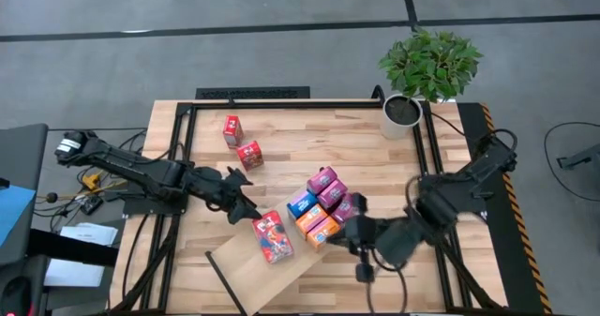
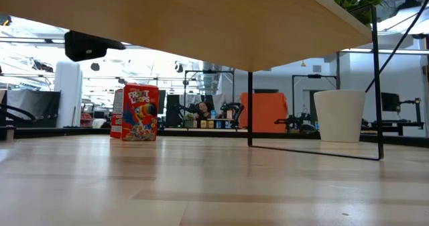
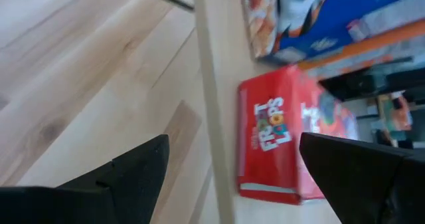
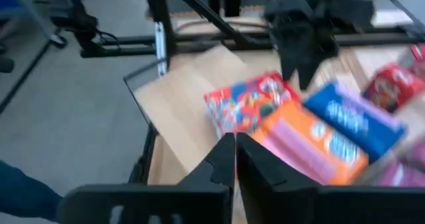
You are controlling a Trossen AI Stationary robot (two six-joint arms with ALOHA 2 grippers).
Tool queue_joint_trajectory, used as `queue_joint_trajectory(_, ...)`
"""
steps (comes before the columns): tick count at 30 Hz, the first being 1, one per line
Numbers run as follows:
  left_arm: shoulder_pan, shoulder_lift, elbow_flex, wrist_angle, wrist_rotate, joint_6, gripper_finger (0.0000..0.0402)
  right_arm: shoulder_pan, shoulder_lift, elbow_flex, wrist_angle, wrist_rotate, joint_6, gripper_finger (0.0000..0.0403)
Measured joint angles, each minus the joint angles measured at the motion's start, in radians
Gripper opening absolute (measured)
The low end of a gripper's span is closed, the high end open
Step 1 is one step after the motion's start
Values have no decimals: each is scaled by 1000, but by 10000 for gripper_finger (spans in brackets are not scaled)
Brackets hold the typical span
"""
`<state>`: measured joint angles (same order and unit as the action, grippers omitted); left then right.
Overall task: Stack cereal on shelf
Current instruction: Remove the red cereal box from the shelf
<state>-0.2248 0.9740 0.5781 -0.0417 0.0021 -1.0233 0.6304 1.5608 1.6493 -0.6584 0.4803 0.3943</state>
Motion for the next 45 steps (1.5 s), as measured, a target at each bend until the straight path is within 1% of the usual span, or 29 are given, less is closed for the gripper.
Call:
queue_joint_trajectory(2, 11, -10, 0, 6, 27, 1, 328, -38, -1, 1, 57, -67, -60, 17)
queue_joint_trajectory(4, 21, -17, 0, 10, 47, 3, 328, -66, -1, 1, 97, -110, -110, 9)
queue_joint_trajectory(7, 36, -42, 0, 6, 64, 3, 328, -98, -1, 1, 131, -116, -182, 16)
queue_joint_trajectory(9, 50, -59, 0, 6, 64, 3, 328, -119, -1, 17, 117, -119, -233, 20)
queue_joint_trajectory(14, 92, -98, 0, -7, 65, 2, 328, -188, 31, 110, 98, -195, -367, 7)
queue_joint_trajectory(16, 98, -101, 0, -7, 66, -6, 328, -197, 48, 162, 23, -190, -384, 8)
queue_joint_trajectory(17, 97, -100, 0, -6, 71, -3, 328, -208, 62, 194, 15, -190, -383, 11)
queue_joint_trajectory(19, 86, -99, 0, 13, 105, 28, 327, -212, 75, 241, -53, -178, -358, 20)
queue_joint_trajectory(20, 78, -99, 0, 19, 120, 41, 325, -207, 78, 254, -110, -164, -337, 23)
queue_joint_trajectory(22, 65, -99, 7, 4, 148, 68, 318, -195, 83, 265, -137, -162, -316, 25)
queue_joint_trajectory(25, 54, -101, 73, -23, 174, 93, 302, -164, 82, 265, -185, -160, -288, 18)
queue_joint_trajectory(27, 42, -105, 136, -35, 170, 120, 285, -141, 80, 265, -207, -160, -262, 11)
queue_joint_trajectory(28, 29, -104, 170, -42, 150, 144, 274, -128, 78, 265, -214, -155, -247, 9)
queue_joint_trajectory(31, -33, -96, 268, -99, 33, 238, 224, -76, 76, 265, -254, -89, -184, 9)
queue_joint_trajectory(33, -80, -72, 330, -166, -58, 297, 179, -34, 76, 265, -314, -44, -125, 15)
queue_joint_trajectory(35, -124, -34, 390, -251, -133, 322, 125, 15, 76, 265, -404, -5, -31, 21)
queue_joint_trajectory(37, -161, 14, 448, -300, -170, 324, 69, 64, 76, 265, -495, 31, 81, 23)
queue_joint_trajectory(38, -181, 41, 474, -309, -173, 324, 40, 91, 76, 265, -536, 48, 138, 23)
queue_joint_trajectory(39, -203, 70, 497, -310, -175, 324, 20, 118, 76, 265, -576, 68, 193, 21)
queue_joint_trajectory(40, -225, 99, 518, -312, -175, 323, 13, 143, 76, 265, -611, 87, 245, 19)
queue_joint_trajectory(43, -284, 194, 598, -335, -207, 310, 9, 212, 80, 265, -681, 143, 368, 12)
queue_joint_trajectory(45, -317, 254, 657, -398, -253, 291, 3, 252, 80, 264, -711, 178, 428, 10)
